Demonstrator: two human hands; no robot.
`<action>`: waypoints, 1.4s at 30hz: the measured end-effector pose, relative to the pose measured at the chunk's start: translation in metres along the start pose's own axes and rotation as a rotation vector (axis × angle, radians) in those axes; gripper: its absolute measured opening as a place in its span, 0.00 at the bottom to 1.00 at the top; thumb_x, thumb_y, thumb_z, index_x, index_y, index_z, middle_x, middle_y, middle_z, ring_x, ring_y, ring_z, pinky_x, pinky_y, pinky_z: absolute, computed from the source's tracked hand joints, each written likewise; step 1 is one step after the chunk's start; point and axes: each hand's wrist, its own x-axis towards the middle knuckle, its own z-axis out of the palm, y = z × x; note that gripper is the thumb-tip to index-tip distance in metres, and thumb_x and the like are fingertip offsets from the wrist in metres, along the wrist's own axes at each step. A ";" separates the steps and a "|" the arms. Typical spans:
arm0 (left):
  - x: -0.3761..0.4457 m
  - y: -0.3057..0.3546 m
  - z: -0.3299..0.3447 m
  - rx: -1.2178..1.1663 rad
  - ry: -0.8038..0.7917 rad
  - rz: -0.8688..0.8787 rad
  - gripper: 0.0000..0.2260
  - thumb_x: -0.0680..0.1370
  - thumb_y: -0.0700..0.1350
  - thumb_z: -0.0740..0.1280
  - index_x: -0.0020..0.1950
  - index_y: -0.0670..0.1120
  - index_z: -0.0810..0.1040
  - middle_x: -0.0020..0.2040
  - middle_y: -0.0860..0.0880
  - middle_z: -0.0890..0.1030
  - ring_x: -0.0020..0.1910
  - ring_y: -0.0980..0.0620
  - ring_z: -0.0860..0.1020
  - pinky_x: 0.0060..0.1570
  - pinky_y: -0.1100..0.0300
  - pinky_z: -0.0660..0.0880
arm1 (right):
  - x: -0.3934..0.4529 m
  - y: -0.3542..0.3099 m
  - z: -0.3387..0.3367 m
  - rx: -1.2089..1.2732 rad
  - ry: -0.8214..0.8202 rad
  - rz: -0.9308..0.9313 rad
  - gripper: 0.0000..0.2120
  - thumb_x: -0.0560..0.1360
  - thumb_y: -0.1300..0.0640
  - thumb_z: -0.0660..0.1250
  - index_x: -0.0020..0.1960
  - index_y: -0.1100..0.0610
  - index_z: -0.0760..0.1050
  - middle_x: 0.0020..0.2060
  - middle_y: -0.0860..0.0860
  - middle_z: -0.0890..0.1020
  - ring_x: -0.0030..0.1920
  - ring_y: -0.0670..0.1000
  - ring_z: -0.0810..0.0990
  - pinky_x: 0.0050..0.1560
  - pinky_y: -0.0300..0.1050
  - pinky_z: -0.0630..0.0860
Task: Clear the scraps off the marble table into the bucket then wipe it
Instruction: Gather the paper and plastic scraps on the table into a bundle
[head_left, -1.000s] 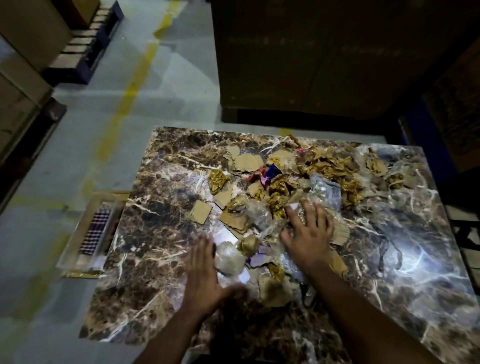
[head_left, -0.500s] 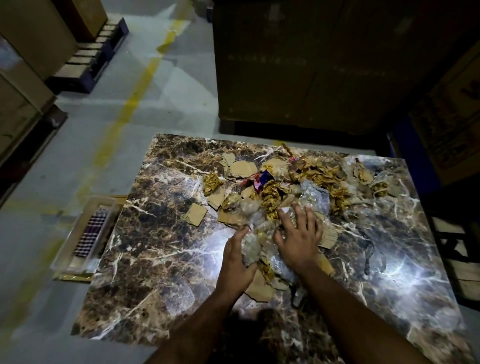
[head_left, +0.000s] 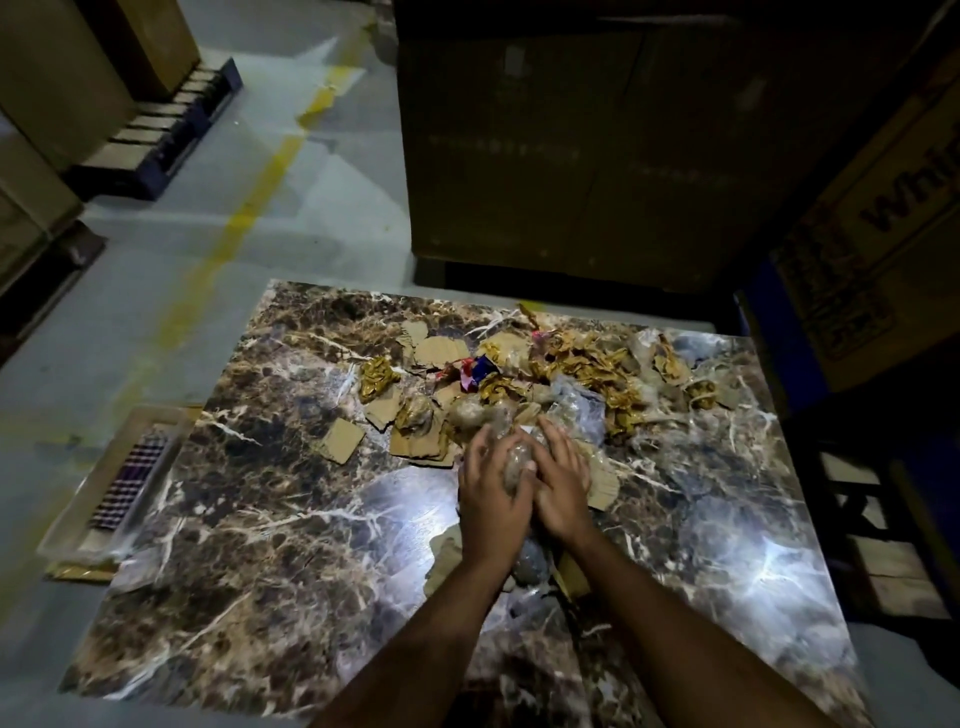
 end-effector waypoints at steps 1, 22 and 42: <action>0.002 0.000 0.003 0.077 -0.018 0.014 0.19 0.78 0.51 0.65 0.68 0.64 0.72 0.78 0.59 0.61 0.75 0.52 0.63 0.69 0.52 0.68 | 0.002 0.003 -0.002 0.072 -0.035 0.021 0.30 0.77 0.34 0.47 0.76 0.40 0.65 0.79 0.40 0.56 0.81 0.48 0.49 0.80 0.58 0.42; 0.009 0.010 -0.066 -0.662 -0.262 -0.462 0.26 0.77 0.64 0.63 0.75 0.66 0.64 0.76 0.56 0.69 0.72 0.51 0.69 0.68 0.46 0.64 | 0.007 -0.003 -0.008 -0.213 -0.110 -0.007 0.37 0.68 0.21 0.45 0.75 0.29 0.60 0.82 0.44 0.51 0.81 0.53 0.46 0.72 0.77 0.54; -0.040 -0.035 -0.096 0.331 -0.335 -0.316 0.09 0.75 0.46 0.68 0.50 0.52 0.69 0.43 0.53 0.77 0.41 0.53 0.76 0.34 0.59 0.70 | 0.002 -0.008 0.001 -0.249 -0.079 0.052 0.26 0.79 0.32 0.59 0.74 0.28 0.57 0.83 0.44 0.48 0.82 0.57 0.43 0.74 0.78 0.48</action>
